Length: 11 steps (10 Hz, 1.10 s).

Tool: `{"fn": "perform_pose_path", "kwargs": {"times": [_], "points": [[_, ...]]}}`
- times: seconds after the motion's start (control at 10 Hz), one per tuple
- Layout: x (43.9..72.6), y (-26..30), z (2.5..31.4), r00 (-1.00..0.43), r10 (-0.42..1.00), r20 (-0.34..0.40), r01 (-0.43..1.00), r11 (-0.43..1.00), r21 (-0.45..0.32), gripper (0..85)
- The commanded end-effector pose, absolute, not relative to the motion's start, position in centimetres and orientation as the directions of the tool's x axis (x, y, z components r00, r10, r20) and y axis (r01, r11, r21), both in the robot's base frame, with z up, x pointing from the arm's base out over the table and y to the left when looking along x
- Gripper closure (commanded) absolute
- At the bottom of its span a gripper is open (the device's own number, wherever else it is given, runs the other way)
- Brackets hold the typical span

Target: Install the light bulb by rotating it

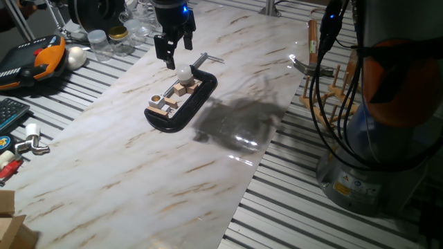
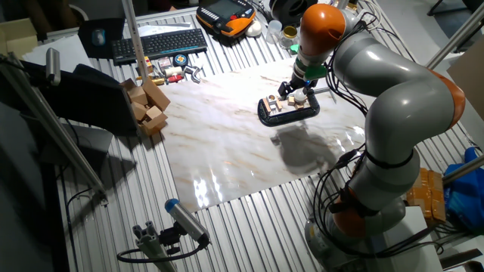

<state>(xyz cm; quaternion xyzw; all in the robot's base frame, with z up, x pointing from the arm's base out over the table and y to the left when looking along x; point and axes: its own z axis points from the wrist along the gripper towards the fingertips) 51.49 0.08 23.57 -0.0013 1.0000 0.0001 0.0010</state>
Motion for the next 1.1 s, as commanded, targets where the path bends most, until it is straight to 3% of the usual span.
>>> {"fn": "perform_pose_path", "kwargs": {"times": [0.0, 1.0], "points": [[51.49, 0.07, 23.57, -0.994, -0.105, 0.018, -0.106, 0.993, -0.057, 85.0], [51.86, -0.79, 23.56, -0.993, -0.118, 0.011, -0.118, 0.991, -0.054, 85.0]]}}
